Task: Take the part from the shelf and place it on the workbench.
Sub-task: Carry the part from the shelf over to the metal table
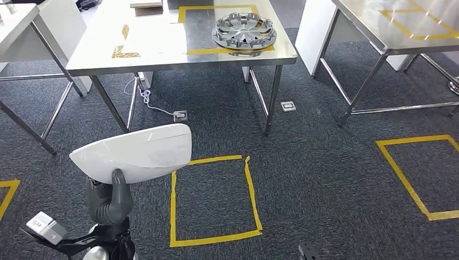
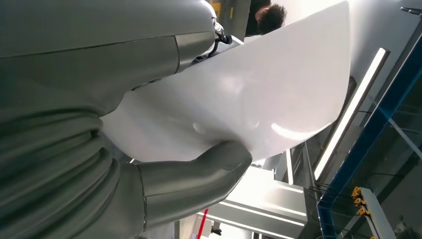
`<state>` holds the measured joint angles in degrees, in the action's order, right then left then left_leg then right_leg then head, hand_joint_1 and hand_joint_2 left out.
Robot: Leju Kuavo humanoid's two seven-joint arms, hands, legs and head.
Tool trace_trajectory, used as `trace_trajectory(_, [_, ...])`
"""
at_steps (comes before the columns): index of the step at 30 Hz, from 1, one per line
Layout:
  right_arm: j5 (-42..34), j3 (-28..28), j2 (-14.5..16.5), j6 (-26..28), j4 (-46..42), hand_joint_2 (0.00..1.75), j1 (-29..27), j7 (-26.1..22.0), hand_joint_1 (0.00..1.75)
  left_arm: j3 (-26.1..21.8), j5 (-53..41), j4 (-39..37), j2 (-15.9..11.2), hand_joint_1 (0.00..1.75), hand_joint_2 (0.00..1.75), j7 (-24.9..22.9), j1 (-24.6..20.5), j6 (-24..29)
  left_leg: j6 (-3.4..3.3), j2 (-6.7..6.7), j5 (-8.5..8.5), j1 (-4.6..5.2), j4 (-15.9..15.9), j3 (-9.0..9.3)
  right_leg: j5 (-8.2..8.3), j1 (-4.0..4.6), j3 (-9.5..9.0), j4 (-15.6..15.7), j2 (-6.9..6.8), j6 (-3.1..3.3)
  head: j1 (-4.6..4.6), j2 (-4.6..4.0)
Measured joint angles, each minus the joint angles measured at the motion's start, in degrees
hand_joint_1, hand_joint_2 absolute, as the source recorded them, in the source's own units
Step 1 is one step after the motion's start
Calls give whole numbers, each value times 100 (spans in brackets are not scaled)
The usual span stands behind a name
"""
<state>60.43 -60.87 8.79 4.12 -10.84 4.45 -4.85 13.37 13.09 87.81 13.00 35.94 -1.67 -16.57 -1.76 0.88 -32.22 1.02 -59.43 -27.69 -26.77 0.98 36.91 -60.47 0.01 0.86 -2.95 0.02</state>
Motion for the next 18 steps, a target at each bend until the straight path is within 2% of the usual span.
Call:
trace_trajectory(1, [2, -2, -1, -1, 0, 0, 2, -2, 0, -1, 0, -5, -1, 175, 175, 1, -1, -2, 38, -6, -19, -2, -4, 60, -49, 5, -44, 27, 12, 20, 0, 0])
trace_trajectory(3, [5, -4, 1, -2, 0, 0, 16, -5, 0, -2, 0, -3, -3, 175, 175, 2, -7, -5, 95, -12, -50, -7, -64, 141, 10, -23, -210, 111, 39, 68, 1, 0])
trace_trajectory(4, [7, -5, 1, -3, 0, 0, 25, -7, 0, -3, 1, -1, -7, 175, 175, 7, -15, -8, 128, -26, -94, -8, -183, 103, 10, -43, -293, 136, 48, 88, 9, 0])
trace_trajectory(7, [11, -7, 2, -5, 0, 0, 42, -9, 0, -6, -1, 3, -18, 175, 175, 11, -36, -16, 207, -71, -249, -25, -692, -172, -31, -82, -415, 170, 61, 114, 40, 0])
trace_trajectory(10, [11, -7, 2, -5, 0, 0, 44, -5, 0, -6, -1, 2, -18, 175, 175, 8, -39, -17, 217, -75, -281, -33, -802, -248, -43, -86, -422, 170, 62, 115, 41, 0])
trace_trajectory(11, [13, -7, 2, -5, 0, 0, 43, -2, 0, -7, 0, -1, -22, 175, 175, 7, -33, -17, 234, -74, -370, -47, -1021, -443, -77, -92, -449, 170, 71, 108, 42, 0])
trace_trajectory(12, [22, -7, 4, -8, 0, 0, 38, 1, 0, -7, 1, -7, -28, 175, 175, 6, -28, -17, 264, -74, -251, -74, -998, -622, -167, -117, -552, 169, 94, 81, 43, 0])
trace_trajectory(14, [47, -8, 8, -26, 0, 0, 30, 5, 0, -8, 1, -23, -45, 175, 175, 10, -15, -17, 328, -86, 225, -135, -679, -929, -396, -168, -790, 159, 143, -6, 55, 0])
trace_trajectory(15, [58, -8, 9, -37, 0, 0, 34, 10, 0, -8, -1, -33, -53, 175, 175, 13, -14, -17, 315, -92, 496, -148, -312, -903, -493, -185, -885, 154, 168, -58, 72, 0])
trace_trajectory(16, [63, -8, 9, -49, 0, 0, 40, 20, 0, -10, -2, -34, -58, 175, 175, 15, -6, -16, 273, -101, 595, -145, -185, -888, -542, -181, -899, 159, 177, -105, 86, 0])
trace_trajectory(18, [70, -8, 8, -75, 0, 0, 46, 45, 0, -14, -5, -27, -61, 175, 175, 20, 1, -10, 148, -107, 553, -134, -150, -863, -571, -175, -930, 158, 190, -187, 106, 0])
